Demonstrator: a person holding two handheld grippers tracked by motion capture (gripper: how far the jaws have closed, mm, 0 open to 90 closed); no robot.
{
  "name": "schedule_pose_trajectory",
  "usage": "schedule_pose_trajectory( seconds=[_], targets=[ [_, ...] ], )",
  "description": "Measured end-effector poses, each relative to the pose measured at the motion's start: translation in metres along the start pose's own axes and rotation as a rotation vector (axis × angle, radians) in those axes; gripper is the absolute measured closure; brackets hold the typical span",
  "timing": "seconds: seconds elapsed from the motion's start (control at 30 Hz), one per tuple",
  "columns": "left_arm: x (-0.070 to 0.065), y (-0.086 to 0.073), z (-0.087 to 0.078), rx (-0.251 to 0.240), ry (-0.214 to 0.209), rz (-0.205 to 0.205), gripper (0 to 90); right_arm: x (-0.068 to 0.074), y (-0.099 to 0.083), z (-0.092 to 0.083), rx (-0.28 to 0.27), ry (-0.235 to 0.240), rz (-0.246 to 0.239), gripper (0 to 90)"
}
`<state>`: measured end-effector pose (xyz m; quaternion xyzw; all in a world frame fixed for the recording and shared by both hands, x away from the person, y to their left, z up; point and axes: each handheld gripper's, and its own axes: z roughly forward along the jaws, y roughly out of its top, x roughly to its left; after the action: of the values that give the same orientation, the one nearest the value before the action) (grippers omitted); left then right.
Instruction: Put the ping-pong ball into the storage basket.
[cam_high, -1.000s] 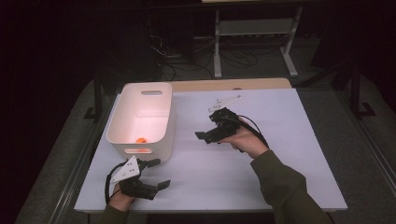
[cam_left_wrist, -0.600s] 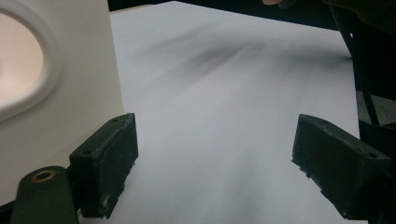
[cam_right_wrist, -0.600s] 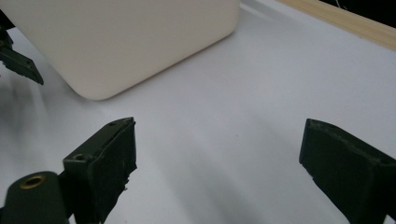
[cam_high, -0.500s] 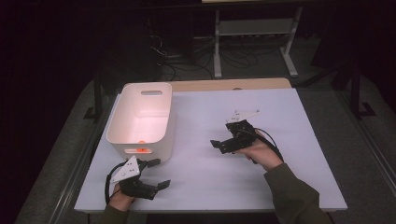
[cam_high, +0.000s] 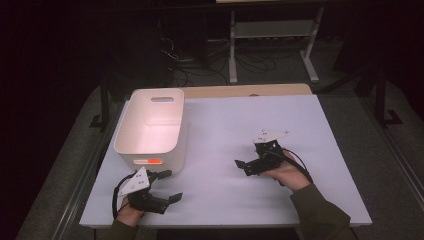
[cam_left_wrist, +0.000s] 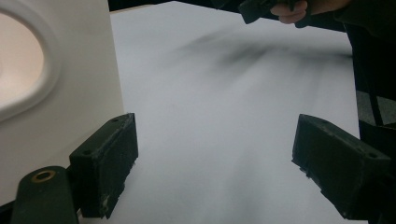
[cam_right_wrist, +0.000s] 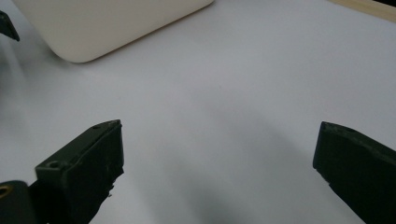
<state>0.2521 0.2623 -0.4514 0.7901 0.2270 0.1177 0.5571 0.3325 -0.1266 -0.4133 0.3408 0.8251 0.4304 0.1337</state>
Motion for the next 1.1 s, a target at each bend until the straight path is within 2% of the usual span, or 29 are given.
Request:
schedule_pose_trajectory(
  seconds=[0.43,1.1],
  targets=[
    [0.000,0.000,0.000,0.000,0.001,0.002,14.2,-0.001,-0.025,-0.023,-0.038,-0.036,0.014,0.0],
    [0.000,0.000,0.000,0.003,0.004,0.007,14.1,0.000,-0.055,-0.044,-0.041,-0.090,0.036,0.0]
  ],
)
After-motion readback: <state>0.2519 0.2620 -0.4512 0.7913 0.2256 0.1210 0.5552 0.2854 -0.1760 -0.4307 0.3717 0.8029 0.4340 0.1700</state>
